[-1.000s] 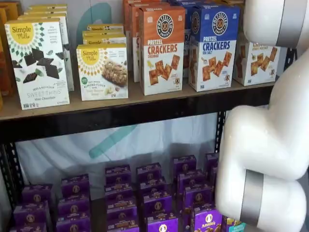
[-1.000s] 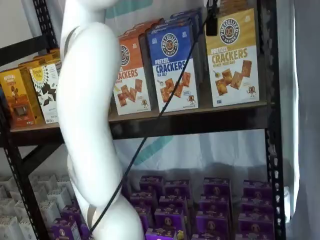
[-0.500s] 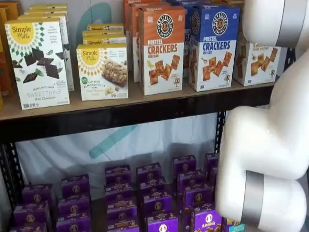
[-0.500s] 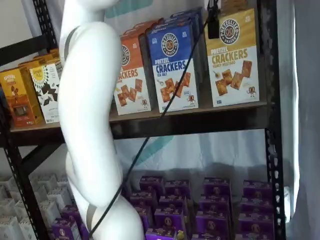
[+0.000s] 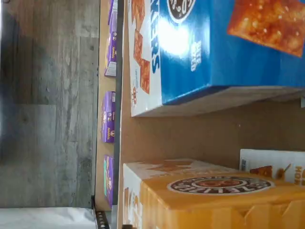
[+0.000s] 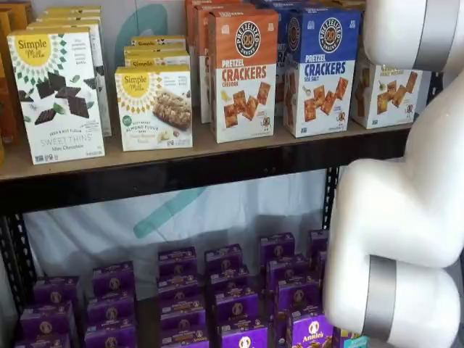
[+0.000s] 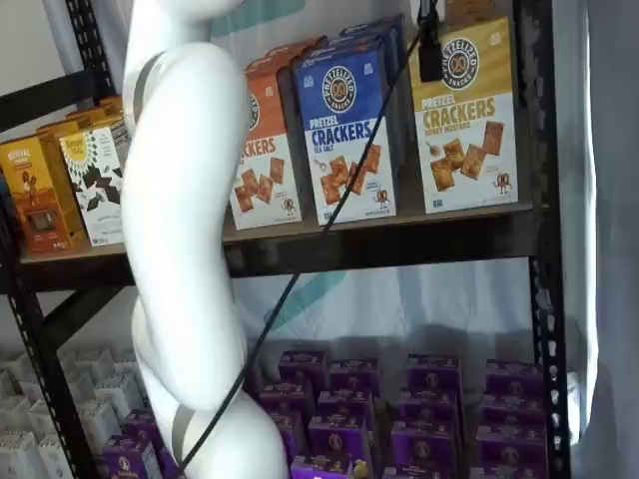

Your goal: Retrieve the yellow and white box located on the top shelf, the sixth one from the left

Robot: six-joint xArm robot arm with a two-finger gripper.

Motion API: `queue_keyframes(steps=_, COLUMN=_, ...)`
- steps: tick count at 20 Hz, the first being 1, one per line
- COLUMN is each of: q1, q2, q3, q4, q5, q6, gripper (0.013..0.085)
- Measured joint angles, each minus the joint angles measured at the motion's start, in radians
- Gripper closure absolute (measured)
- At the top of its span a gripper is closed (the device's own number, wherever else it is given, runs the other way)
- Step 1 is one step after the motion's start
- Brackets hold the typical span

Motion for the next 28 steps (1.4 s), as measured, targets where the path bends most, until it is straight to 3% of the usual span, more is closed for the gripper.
queue_keyframes(steps=2, q1=-0.004, q2=0.007, q3=-0.010, q4=0.006, q5=0.004, q6=-0.001, gripper=0.0130)
queue_keyframes(steps=6, q1=-0.007, q2=0.011, q3=-0.016, q4=0.011, q5=0.005, q6=-0.002, gripper=0.0250)
queue_keyframes(steps=14, q1=-0.018, q2=0.021, q3=-0.034, q4=0.017, q5=0.015, q6=-0.009, gripper=0.0250)
queue_keyframes(steps=16, q1=-0.021, q2=0.022, q3=-0.037, q4=0.020, q5=0.018, q6=-0.011, gripper=0.0330)
queue_keyframes(steps=23, q1=-0.031, q2=0.029, q3=-0.067, q4=0.036, q5=0.064, q6=-0.006, gripper=0.0330)
queue_keyframes(steps=28, q1=-0.047, q2=-0.018, q3=-0.030, q4=0.061, q5=0.069, q6=-0.009, gripper=0.0330)
